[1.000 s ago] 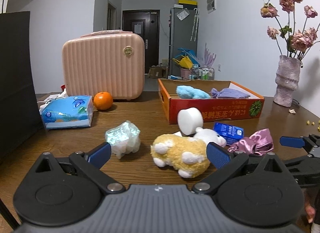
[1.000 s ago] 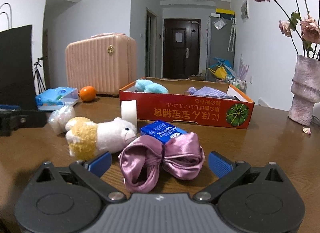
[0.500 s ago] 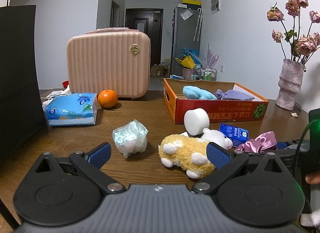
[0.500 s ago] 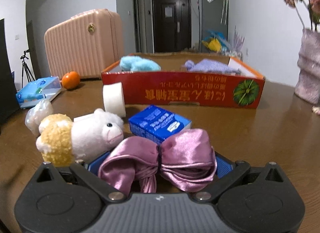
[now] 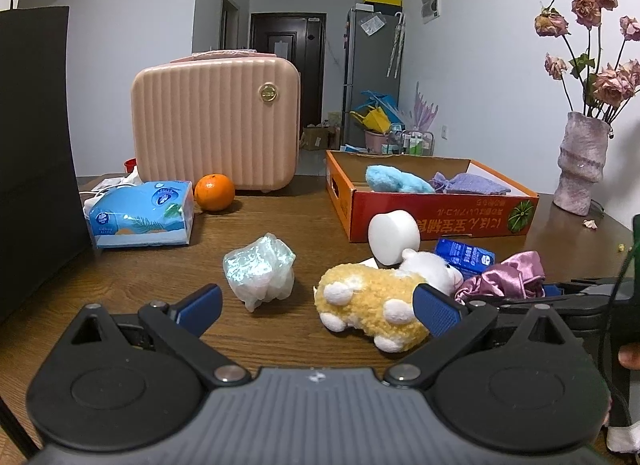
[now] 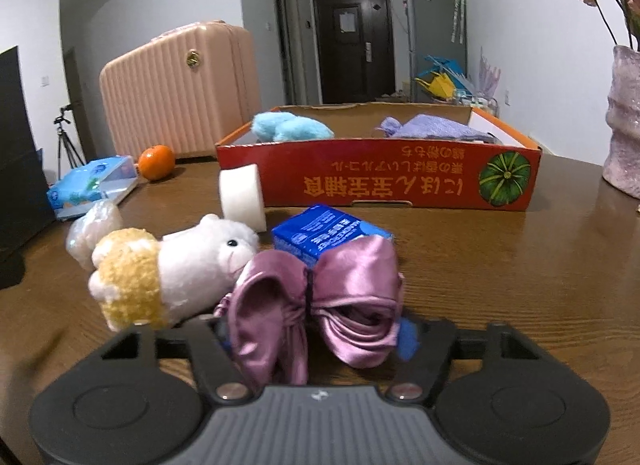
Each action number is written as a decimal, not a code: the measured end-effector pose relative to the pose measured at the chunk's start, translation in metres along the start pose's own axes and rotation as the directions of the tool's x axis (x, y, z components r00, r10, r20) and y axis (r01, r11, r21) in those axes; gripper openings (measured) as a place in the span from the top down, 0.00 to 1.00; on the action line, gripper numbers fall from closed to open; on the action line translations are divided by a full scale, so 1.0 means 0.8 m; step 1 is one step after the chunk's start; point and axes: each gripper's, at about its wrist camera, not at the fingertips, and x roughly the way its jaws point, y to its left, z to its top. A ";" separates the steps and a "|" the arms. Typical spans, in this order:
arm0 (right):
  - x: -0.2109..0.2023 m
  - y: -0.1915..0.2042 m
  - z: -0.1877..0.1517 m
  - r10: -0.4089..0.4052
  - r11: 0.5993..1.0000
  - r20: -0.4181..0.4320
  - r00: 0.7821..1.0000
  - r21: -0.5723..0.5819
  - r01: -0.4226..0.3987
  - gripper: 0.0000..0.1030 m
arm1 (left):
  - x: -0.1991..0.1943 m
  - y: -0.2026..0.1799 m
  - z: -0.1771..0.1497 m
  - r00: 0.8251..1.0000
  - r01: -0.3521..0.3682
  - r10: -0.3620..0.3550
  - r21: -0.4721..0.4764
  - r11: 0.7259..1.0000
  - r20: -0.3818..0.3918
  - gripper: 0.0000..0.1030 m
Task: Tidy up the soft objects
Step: 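Grasp the pink satin bow with the right tool, then grasp the iridescent plastic bag with the left tool while the right tool holds the bow, then carry the plastic bag and pink bow over the cardboard box with both tools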
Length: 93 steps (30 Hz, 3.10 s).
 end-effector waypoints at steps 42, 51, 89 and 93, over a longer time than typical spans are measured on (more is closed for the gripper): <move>-0.084 -0.046 -0.012 -0.089 0.995 0.189 0.978 0.066 0.078 0.55 | 0.108 0.058 0.020 0.988 -0.133 0.128 -0.047 0.990 -0.090 0.00; -0.075 -0.068 -0.011 -0.152 0.985 0.171 0.974 0.109 0.134 0.55 | 0.160 0.063 0.026 0.983 -0.107 0.106 -0.001 0.994 -0.148 0.00; -0.077 -0.064 -0.014 -0.148 0.988 0.195 0.970 0.080 0.135 0.54 | 0.111 0.066 0.031 0.998 -0.046 0.046 -0.008 0.999 -0.041 0.56; -0.081 -0.063 -0.015 -0.137 0.989 0.207 0.969 0.075 0.124 0.54 | 0.092 0.063 0.029 0.999 -0.050 0.050 -0.018 0.999 -0.011 0.56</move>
